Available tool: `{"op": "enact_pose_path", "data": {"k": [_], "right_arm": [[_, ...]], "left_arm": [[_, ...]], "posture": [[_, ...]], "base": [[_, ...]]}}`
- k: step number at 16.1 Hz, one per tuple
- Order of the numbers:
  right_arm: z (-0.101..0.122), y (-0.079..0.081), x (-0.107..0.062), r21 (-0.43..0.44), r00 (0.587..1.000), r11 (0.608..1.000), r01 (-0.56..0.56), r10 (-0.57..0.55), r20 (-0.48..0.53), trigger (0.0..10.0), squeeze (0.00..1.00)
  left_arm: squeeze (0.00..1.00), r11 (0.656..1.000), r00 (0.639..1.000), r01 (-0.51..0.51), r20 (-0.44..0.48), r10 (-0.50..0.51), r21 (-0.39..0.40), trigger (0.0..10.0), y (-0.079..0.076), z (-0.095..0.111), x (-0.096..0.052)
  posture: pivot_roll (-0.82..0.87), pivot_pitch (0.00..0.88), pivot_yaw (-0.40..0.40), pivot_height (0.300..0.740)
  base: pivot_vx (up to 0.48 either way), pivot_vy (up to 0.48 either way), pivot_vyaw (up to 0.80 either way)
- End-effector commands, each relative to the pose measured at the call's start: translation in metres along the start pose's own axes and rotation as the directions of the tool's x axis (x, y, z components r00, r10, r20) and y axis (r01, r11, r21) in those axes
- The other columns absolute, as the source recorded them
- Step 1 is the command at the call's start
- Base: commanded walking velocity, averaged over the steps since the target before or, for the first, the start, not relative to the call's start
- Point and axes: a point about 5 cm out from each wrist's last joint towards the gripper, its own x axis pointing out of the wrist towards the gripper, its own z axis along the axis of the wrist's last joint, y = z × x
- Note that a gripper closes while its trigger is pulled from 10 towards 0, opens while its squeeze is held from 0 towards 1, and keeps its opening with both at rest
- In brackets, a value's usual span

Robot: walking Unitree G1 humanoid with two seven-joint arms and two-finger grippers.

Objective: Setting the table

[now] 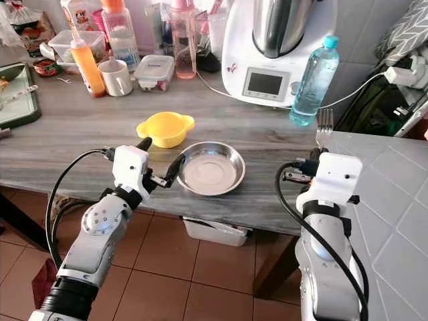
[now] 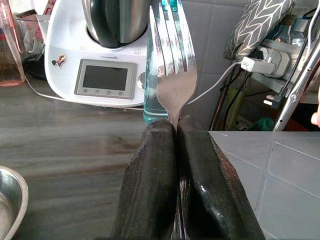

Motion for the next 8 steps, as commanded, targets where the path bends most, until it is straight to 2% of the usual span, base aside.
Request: {"op": "enact_pose_path", "data": {"k": [1, 5, 6, 7, 8], "right_arm": [[0.002, -0.003, 0.0, 0.003, 1.0, 1.0, 0.008, -0.008, 0.008, 10.0, 0.0], [0.002, -0.003, 0.0, 0.003, 1.0, 1.0, 0.008, -0.008, 0.008, 10.0, 0.0], [-0.014, 0.008, 0.027, 0.151, 0.99, 0.987, -0.048, 0.067, -0.128, 10.0, 0.0], [-0.019, 0.014, 0.037, 0.22, 0.979, 0.973, -0.067, 0.107, -0.174, 10.0, 0.0], [-0.018, 0.014, 0.036, 0.21, 0.981, 0.975, -0.069, 0.105, -0.165, 10.0, 0.0]], "left_arm": [[0.0, 1.0, 1.0, 0.002, 0.002, -0.002, -0.002, 10.0, 0.0, 0.001, -0.001], [0.0, 1.0, 1.0, 0.002, 0.002, -0.002, -0.002, 10.0, 0.0, 0.001, -0.001], [0.0, 0.994, 0.997, 0.063, -0.045, -0.06, 0.085, 10.0, 0.022, -0.001, -0.023], [0.0, 0.989, 0.994, 0.093, -0.066, -0.086, 0.116, 10.0, 0.029, -0.001, -0.031], [0.0, 0.989, 0.994, 0.092, -0.063, -0.085, 0.112, 10.0, 0.027, 0.0, -0.031]], "posture": [[0.06, 0.115, -0.022, 0.74], [0.06, 0.115, -0.022, 0.74], [0.12, 0.162, -0.013, 0.74], [0.12, 0.161, -0.014, 0.74], [0.12, 0.161, -0.016, 0.74]], "base": [[0.0, 0.0, 0.0], [0.0, 0.0, 0.0], [0.0, 0.0, 0.0], [0.0, 0.0, 0.0], [0.0, 0.0, 0.0]]}}
